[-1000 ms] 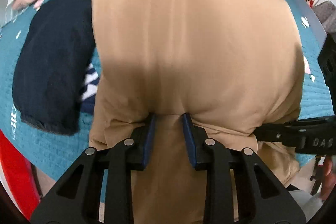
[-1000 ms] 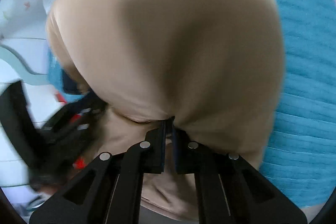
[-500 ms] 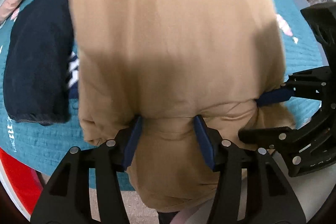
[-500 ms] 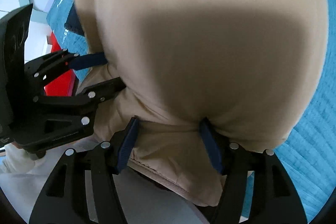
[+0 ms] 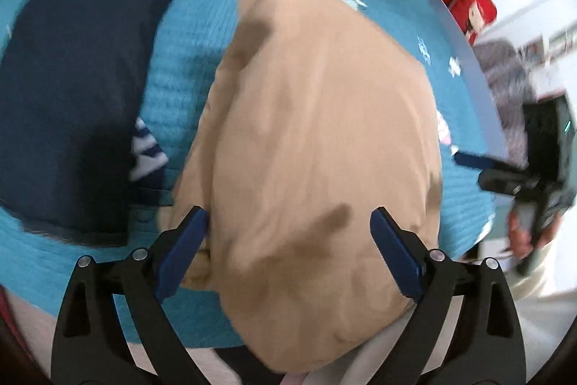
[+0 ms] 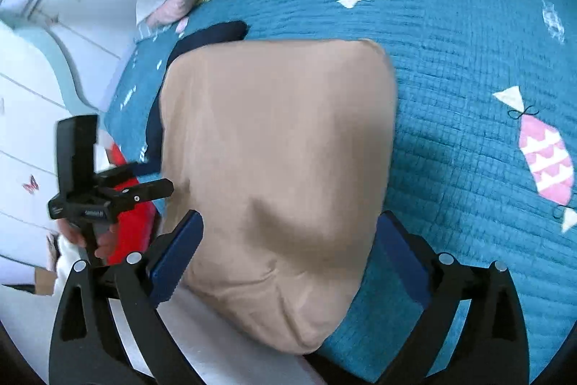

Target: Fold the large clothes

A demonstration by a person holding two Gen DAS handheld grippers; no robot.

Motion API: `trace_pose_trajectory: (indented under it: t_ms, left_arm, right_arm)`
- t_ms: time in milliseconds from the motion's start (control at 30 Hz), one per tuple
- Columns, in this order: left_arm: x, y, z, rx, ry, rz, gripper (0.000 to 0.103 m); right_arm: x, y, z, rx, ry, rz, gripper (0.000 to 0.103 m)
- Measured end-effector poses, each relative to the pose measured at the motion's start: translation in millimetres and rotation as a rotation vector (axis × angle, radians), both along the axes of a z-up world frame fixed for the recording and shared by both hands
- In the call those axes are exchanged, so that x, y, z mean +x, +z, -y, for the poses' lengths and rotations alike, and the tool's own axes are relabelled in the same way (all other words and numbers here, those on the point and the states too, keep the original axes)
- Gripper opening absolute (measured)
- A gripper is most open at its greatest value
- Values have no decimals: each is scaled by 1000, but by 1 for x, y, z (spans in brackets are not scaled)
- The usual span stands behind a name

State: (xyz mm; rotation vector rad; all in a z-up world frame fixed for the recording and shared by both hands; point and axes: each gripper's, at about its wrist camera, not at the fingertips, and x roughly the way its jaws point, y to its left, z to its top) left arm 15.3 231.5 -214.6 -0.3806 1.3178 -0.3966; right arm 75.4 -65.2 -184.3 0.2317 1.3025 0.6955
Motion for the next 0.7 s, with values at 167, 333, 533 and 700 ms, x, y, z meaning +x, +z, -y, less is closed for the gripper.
trace_pose_trajectory:
  t_ms: [167,333,533,700]
  left_arm:
    - [17,-27,-6,-169,-7,-44,98]
    - [29,-48,-16,-336,-13,-45,98]
    - [39,-58,-26,-488,57,-35,98]
    - [40,-37,-5,-400,53,39,96]
  right_arm:
    - [26,-61,4,118,13,-193,94]
    - [31,-87,-3,378,-13,-226,97]
    - [42,-87,-14,435,-45,-231,97]
    - [44,-68,-10,566,-85,-234,84]
